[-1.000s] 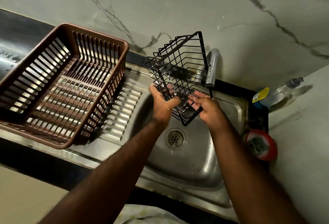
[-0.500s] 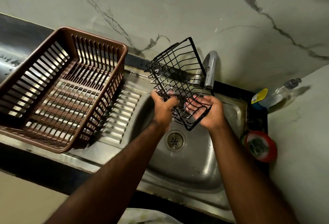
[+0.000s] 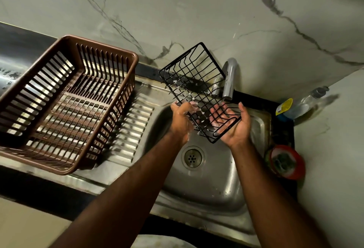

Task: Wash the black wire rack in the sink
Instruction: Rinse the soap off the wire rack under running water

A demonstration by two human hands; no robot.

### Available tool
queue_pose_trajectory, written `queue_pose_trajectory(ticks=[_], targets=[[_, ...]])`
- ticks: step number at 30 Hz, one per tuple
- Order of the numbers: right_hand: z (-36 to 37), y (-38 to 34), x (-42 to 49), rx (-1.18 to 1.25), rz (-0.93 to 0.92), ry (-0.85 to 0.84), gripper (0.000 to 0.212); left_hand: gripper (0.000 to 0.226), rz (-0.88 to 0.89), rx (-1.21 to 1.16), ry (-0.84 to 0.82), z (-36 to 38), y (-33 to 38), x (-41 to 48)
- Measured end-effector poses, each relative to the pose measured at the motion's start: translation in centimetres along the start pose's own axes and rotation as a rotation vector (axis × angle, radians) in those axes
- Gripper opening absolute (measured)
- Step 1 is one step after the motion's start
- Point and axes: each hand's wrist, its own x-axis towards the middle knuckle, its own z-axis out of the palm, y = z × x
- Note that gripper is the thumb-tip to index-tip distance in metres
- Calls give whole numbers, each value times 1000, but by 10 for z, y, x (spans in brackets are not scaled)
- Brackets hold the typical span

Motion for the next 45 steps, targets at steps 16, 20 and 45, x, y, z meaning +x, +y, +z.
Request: queue_pose_trajectory(ticks=[16, 20, 45], targets=[[-1, 14, -3, 115, -146, 39, 76, 90, -36, -1, -7, -2, -2, 7], [-1, 14, -3, 111, -151, 83, 84, 119, -33, 12, -8, -1, -2, 5], [2, -16, -13, -225, 52, 304, 18, 57, 4, 146, 16, 1, 0, 13]])
